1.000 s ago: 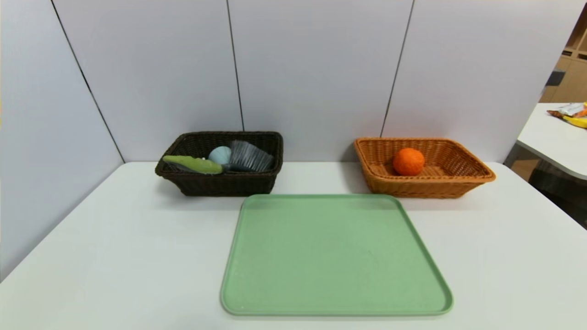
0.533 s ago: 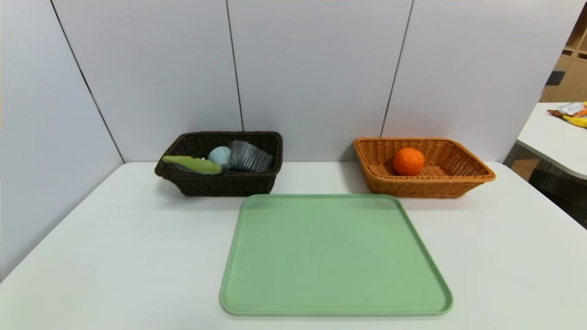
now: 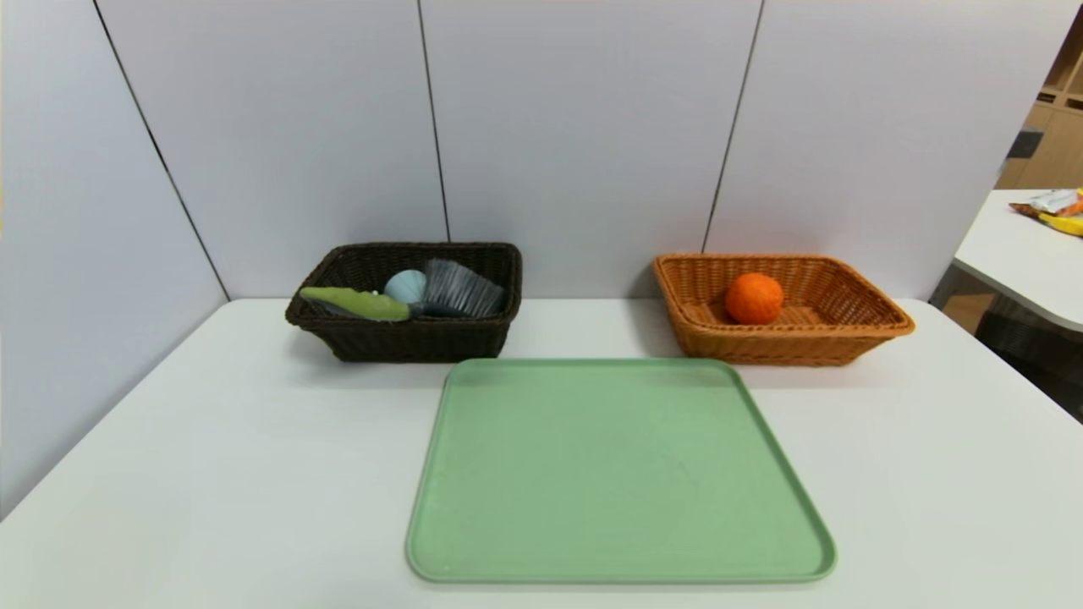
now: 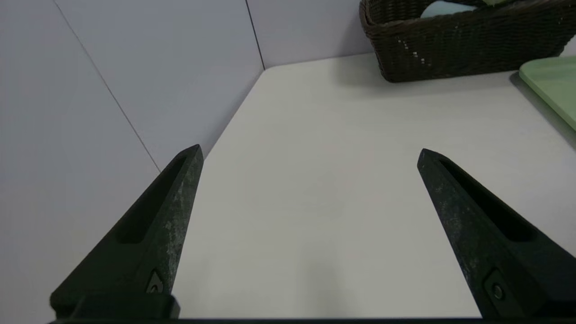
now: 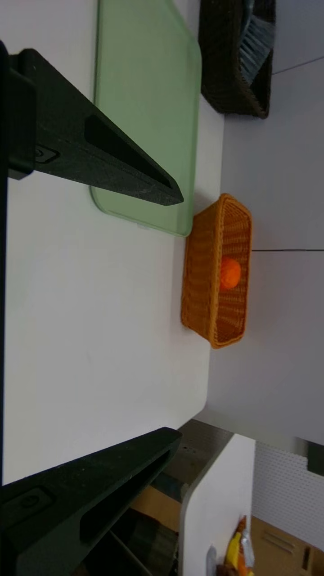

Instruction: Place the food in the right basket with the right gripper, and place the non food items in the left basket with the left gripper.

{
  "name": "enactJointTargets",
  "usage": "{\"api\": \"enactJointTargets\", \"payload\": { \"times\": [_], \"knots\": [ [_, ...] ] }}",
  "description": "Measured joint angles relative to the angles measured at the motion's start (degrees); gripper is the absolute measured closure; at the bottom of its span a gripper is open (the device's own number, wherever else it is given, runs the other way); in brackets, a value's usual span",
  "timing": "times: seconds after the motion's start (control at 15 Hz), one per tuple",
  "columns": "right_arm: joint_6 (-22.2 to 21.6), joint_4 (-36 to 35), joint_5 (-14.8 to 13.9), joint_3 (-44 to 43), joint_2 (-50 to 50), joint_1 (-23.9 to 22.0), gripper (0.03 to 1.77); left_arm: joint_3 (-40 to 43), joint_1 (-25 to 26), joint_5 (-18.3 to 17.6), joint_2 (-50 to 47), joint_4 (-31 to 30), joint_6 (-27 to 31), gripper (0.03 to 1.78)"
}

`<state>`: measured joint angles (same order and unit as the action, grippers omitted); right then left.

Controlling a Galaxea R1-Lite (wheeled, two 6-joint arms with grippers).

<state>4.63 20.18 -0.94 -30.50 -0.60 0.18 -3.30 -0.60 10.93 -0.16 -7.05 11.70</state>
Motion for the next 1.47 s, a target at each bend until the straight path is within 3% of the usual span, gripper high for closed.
{"api": "enactJointTargets", "payload": {
  "times": [0.13, 0.27, 0.47, 0.6, 0.67, 0.87, 1.13, 1.47],
  "knots": [
    [1.26, -9.90, -0.13, 6.22, 0.41, -0.05, 0.10, 2.46, -0.02, -2.01, 0.00, -9.11, -0.73, 0.12],
    [4.53, -22.19, 0.09, 16.12, 0.60, -0.02, 0.10, 3.12, 0.00, -6.84, 0.00, -6.70, -2.26, 0.12],
    [9.39, -39.11, 1.29, 28.14, 0.62, -0.02, 0.10, 3.28, -0.02, -10.58, 0.02, -1.68, -4.13, 0.12],
    [9.29, -37.47, 1.38, 29.87, 0.62, -0.02, 0.10, 3.30, -0.02, -12.75, 0.02, 2.76, -4.57, 0.12],
    [8.29, -32.41, 1.65, 30.21, 0.62, -0.02, 0.10, 3.30, -0.02, -13.10, 0.02, 2.95, -4.99, 0.12],
    [1.29, -20.50, 2.69, 30.45, 0.62, -0.02, 0.10, 3.30, -0.04, -13.00, 0.05, 2.94, -6.23, 0.12],
    [0.79, -20.18, 2.83, 30.48, 0.62, -0.02, 0.10, 3.30, -0.02, -11.34, 0.05, 2.73, -10.50, 0.12],
    [-1.57, -20.31, 1.43, 30.50, 0.62, -0.02, 0.10, 3.30, -0.02, -10.96, 0.05, 2.72, -11.37, 0.12]
  ]
}}
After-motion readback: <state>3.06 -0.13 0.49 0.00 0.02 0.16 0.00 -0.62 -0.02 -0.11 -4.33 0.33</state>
